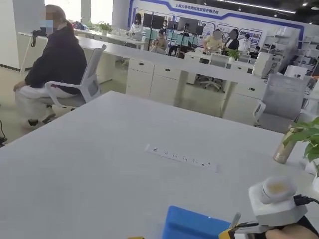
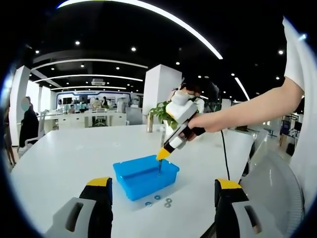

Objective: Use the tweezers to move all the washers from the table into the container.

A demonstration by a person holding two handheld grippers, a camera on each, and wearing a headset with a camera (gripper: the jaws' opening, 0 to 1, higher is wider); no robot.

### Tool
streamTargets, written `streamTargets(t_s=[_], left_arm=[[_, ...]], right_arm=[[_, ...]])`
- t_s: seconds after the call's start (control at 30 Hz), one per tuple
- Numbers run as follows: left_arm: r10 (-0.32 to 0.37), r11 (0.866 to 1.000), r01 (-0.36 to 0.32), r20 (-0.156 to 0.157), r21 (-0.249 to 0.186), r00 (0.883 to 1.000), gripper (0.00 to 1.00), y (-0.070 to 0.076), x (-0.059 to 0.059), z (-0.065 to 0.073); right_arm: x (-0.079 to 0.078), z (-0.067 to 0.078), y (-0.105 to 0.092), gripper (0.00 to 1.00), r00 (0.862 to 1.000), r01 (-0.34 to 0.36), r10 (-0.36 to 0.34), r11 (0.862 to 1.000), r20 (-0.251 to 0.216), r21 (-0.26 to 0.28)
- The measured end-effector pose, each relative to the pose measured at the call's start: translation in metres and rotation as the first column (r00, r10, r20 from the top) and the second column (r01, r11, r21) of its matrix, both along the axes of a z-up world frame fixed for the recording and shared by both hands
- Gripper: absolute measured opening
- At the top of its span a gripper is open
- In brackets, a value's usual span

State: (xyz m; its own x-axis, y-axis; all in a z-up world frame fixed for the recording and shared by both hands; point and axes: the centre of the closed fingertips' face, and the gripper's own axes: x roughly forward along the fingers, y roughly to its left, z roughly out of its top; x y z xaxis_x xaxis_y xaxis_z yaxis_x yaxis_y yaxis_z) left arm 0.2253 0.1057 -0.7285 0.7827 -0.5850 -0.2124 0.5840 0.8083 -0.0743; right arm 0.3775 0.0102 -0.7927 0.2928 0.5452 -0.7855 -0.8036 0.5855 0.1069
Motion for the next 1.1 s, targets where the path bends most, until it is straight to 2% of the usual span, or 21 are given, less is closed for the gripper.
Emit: streamTargets(t_s=[0.33, 0.57, 0.77, 1.1], left_arm=[[-0.003, 1.0, 0.003, -0.004, 0.005, 1.0, 0.86, 0.0, -0.001, -0.001], [0.003, 1.0, -0.003, -0.008, 0.004, 1.0, 0.85, 0.001, 0.0, -0.002], [0.007, 1.0, -0.007, -0.006, 0.003, 1.0, 0.85, 0.001, 0.0, -0.002], [0.006, 1.0, -0.006, -0.006, 0.007, 1.0, 0.85, 0.001, 0.001, -0.003]], right_arm=[[-0.02, 0.037, 0.018, 0.03, 0.996, -0.077, 0.075, 0.996, 0.041, 0.046], [-0.036, 0.047, 0.032, 0.03, 0.993, -0.114, 0.112, 0.991, 0.028, 0.077], [-0.053, 0.046, 0.04, 0.03, 0.99, -0.144, 0.144, 0.984, 0.004, 0.103], [-0.076, 0.023, 0.043, 0.03, 0.984, -0.168, 0.174, 0.981, -0.049, 0.098]])
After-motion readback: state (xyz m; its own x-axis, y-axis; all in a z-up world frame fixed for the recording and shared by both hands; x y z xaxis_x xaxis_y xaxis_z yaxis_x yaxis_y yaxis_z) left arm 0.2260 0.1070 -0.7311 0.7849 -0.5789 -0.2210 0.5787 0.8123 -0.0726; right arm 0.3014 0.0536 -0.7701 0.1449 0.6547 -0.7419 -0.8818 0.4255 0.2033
